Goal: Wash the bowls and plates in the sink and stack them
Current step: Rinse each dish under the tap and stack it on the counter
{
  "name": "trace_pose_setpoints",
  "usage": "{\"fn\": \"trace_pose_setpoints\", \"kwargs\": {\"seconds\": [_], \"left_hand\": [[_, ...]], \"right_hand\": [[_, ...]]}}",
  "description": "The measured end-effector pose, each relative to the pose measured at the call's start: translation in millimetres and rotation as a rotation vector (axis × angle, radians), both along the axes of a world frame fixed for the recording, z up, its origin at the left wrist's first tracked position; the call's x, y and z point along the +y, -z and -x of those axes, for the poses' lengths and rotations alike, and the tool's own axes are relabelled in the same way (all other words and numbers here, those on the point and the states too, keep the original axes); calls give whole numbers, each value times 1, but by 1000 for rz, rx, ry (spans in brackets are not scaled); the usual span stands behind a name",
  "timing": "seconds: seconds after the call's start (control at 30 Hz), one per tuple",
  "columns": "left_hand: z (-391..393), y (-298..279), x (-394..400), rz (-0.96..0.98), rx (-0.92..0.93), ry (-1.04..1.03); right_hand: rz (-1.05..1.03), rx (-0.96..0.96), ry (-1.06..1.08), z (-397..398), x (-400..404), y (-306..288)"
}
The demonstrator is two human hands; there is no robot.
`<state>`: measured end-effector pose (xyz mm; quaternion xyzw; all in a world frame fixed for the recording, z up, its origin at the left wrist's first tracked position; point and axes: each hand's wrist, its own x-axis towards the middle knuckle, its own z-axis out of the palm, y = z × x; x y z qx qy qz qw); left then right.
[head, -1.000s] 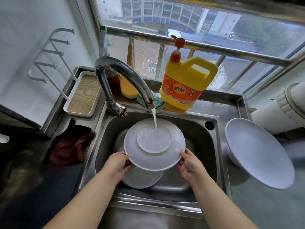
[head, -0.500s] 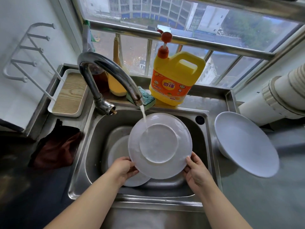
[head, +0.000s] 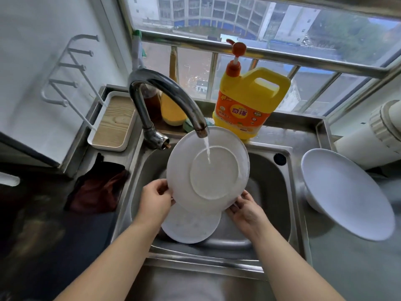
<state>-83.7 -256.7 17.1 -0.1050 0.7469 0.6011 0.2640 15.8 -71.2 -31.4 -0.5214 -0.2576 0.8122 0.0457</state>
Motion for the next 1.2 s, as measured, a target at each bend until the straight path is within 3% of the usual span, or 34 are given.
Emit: {"fn": "trace_pose_setpoints", "kwargs": {"seconds": [0.27, 0.5, 1.03, 1.2], "left_hand": [[-10, -27, -39, 94, 96, -39], [-31, -29, -48, 32, 3, -106], [-57, -2, -26, 83, -189, 88], [-58, 0, -12, 87, -335, 155]], "right_hand": [[95, -77, -153, 23, -36, -1], [72, -137, -222, 12, -43, -4], [-313, -222, -187, -44, -4, -40], [-461, -233, -177, -61, 1, -54]]}}
